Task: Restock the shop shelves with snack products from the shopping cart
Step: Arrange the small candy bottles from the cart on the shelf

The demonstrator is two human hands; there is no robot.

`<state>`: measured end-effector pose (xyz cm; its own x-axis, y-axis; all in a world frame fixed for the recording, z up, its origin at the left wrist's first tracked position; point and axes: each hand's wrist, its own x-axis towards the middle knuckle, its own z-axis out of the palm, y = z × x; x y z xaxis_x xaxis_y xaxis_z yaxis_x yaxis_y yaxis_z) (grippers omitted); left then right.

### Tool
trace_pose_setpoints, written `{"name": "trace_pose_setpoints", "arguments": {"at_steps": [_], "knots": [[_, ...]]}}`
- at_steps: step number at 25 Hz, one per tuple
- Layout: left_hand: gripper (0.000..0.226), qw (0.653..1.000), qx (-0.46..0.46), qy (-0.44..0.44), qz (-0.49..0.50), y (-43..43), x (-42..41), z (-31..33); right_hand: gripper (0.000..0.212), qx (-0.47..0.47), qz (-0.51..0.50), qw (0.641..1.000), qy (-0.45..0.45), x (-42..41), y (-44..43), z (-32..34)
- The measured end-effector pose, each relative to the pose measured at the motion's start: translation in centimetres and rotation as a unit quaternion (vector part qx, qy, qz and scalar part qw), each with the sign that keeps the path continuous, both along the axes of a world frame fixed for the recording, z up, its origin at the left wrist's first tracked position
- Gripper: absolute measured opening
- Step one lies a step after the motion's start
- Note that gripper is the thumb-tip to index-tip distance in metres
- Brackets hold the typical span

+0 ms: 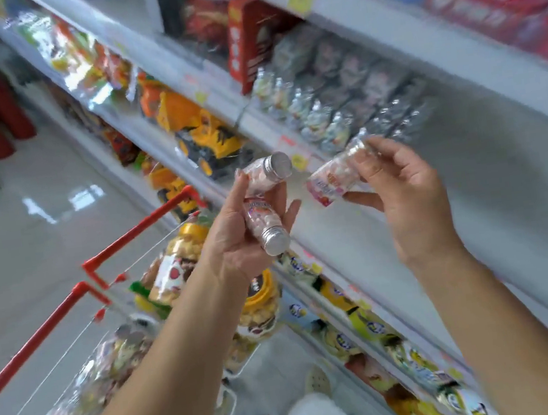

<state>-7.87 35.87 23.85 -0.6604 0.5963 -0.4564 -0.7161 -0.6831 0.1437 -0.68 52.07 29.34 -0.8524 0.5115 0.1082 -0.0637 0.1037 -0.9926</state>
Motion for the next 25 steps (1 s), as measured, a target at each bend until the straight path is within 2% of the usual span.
{"name": "trace_pose_setpoints", "arguments": {"at_steps": [3, 6, 9, 10, 12, 14, 16, 19, 25], "knots": [[0.027, 1.0, -0.009, 0.01, -0.017, 5.0, -0.4, 1.6, 0.014, 0.135, -0.117, 0.984, 0.025, 1.9, 7.3, 1.8], [0.027, 0.999, -0.009, 0.012, -0.029, 8.0, -0.7, 2.3, 0.023, 0.271, -0.17, 0.945, -0.073, 1.0, 15.0, 1.4], [0.027, 0.999, -0.014, 0.015, -0.04, 9.8, -1.3, 1.5, 0.008, 0.291, -0.188, 0.928, -0.136, -1.6, 20.9, -1.2], [0.027, 0.999, -0.016, 0.01, -0.042, 10.1, -1.5, 1.0, 0.005, 0.282, -0.191, 0.93, -0.137, -2.5, 21.9, -1.9], [0.027, 0.999, -0.019, -0.001, -0.041, 10.1, -1.7, 0.3, 0.016, 0.232, -0.195, 0.943, -0.134, -4.3, 22.9, -3.0], [0.027, 0.999, -0.029, -0.003, -0.036, 10.0, -1.8, -0.2, 0.012, 0.185, -0.198, 0.954, -0.125, -6.1, 23.9, -3.5], [0.025, 0.999, -0.046, -0.009, -0.026, 9.7, -1.7, -0.5, 0.019, 0.149, -0.191, 0.961, -0.135, -7.4, 24.9, -3.5], [0.024, 0.998, -0.056, -0.02, -0.016, 9.5, -1.6, -0.6, 0.012, 0.076, -0.192, 0.969, -0.136, -8.5, 25.7, -3.3], [0.044, 0.998, -0.054, -0.008, -0.026, 10.2, -2.0, -0.5, 0.014, -0.01, -0.203, 0.968, -0.144, -12.0, 26.8, -2.7]]}}
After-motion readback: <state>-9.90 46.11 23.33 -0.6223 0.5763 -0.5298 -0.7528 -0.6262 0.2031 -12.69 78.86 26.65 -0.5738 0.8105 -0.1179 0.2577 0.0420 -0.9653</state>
